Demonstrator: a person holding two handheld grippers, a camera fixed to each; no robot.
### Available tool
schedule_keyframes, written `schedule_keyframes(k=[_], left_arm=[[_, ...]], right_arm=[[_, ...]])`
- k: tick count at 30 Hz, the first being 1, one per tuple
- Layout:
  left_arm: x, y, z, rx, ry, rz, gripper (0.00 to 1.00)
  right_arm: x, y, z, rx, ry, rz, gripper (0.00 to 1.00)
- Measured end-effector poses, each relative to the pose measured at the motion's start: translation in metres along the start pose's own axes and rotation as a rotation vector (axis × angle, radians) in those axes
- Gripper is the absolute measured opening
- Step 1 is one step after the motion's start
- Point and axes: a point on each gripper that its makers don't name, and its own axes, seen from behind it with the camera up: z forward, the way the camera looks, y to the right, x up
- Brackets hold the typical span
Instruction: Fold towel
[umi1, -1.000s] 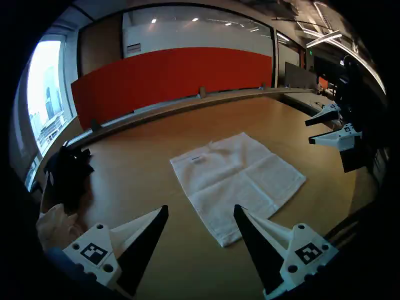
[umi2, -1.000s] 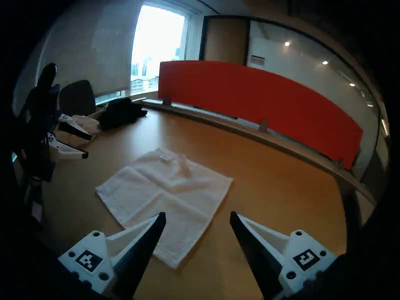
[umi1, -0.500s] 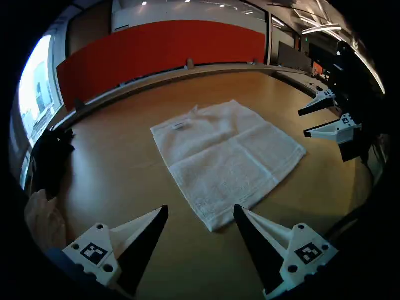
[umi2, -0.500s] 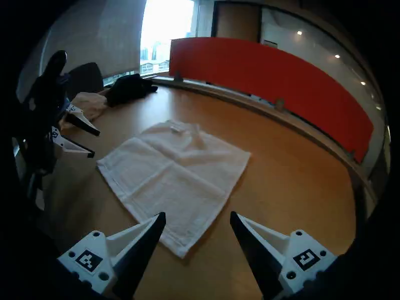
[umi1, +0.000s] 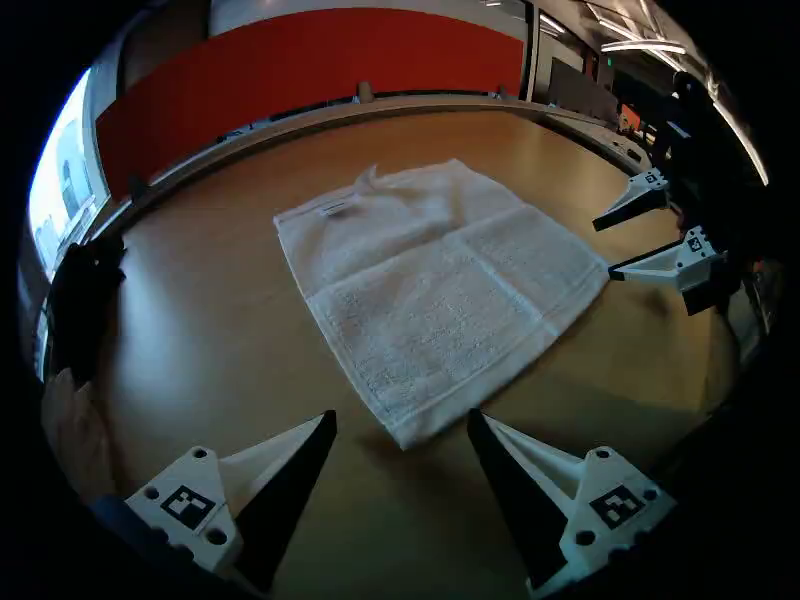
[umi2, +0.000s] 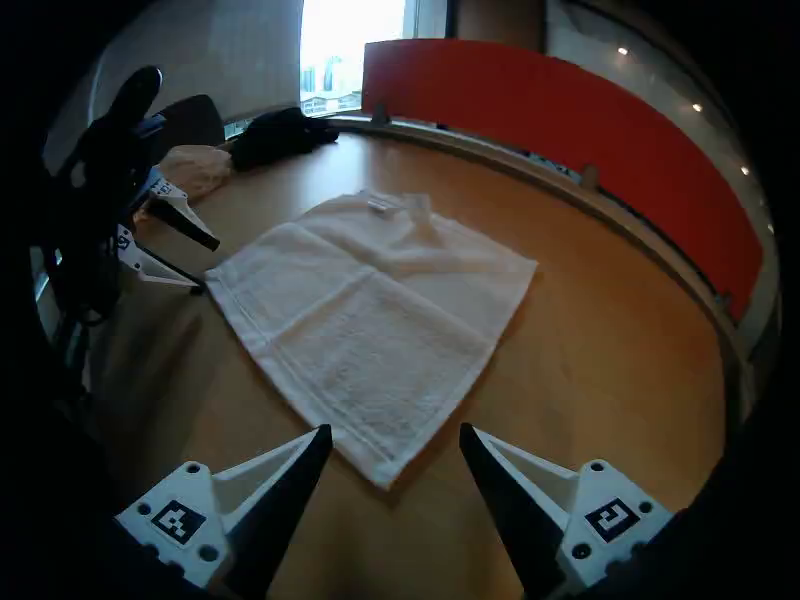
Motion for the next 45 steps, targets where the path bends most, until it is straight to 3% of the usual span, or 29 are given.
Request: schedule_keyframes(k=[9, 15, 23, 31, 40, 45], left_arm=[[-0.006, 0.004, 0.007, -0.017, -0.03, 0.006, 0.96], [-0.007, 0.003, 0.007, -0.003, -0.044, 0.017, 0.9], [-0.008, 0.003, 0.008, 0.001, -0.048, 0.013, 0.83], [-0.007, 0.009, 0.009, -0.01, -0.055, 0.026, 0.65], [-0.006, 0.01, 0.009, -0.004, -0.057, 0.022, 0.33], [-0.004, 0.011, 0.01, 0.004, -0.056, 0.014, 0.18]], right_arm=[[-0.012, -0.002, 0.005, 0.024, -0.032, 0.001, 0.94], [-0.024, -0.006, 0.006, 0.043, -0.064, 0.018, 0.87], [-0.022, -0.006, 0.009, 0.046, -0.058, 0.03, 0.78], [-0.021, -0.008, 0.01, 0.053, -0.065, 0.027, 0.57], [-0.019, -0.009, 0.011, 0.052, -0.071, 0.039, 0.26], [-0.018, -0.012, 0.011, 0.059, -0.069, 0.046, 0.2]])
